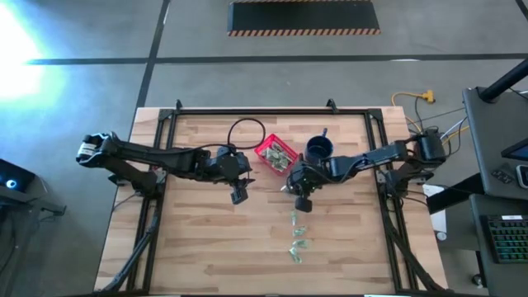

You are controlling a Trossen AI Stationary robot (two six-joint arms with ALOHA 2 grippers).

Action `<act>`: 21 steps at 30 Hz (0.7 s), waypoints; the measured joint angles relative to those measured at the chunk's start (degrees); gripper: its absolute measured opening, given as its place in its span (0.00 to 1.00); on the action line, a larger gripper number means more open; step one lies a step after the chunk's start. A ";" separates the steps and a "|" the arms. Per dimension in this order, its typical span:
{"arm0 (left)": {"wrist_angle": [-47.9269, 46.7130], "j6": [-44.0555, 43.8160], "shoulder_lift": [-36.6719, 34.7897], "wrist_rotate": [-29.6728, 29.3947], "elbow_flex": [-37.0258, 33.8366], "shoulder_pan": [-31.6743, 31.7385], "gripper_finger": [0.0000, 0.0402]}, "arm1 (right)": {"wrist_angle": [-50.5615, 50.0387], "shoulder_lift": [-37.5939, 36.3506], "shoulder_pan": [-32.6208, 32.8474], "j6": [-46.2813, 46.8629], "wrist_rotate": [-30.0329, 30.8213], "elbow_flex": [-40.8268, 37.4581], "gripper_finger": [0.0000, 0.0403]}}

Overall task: Pick and place Stevia / Truvia into bins
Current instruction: Put the stevia packet into the red basket

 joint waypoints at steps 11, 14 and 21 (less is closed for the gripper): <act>0.00 1.55 0.00 -0.15 -0.04 0.04 0.38 | 1.50 -8.32 -0.12 -9.67 14.63 2.46 0.03; 0.01 1.61 0.00 -0.28 -0.04 0.04 0.38 | 1.73 -8.40 -0.44 -11.13 18.74 3.20 0.03; 0.10 1.57 0.00 -0.31 -0.04 0.04 0.38 | 3.23 -8.39 -2.67 -11.91 21.94 3.15 0.03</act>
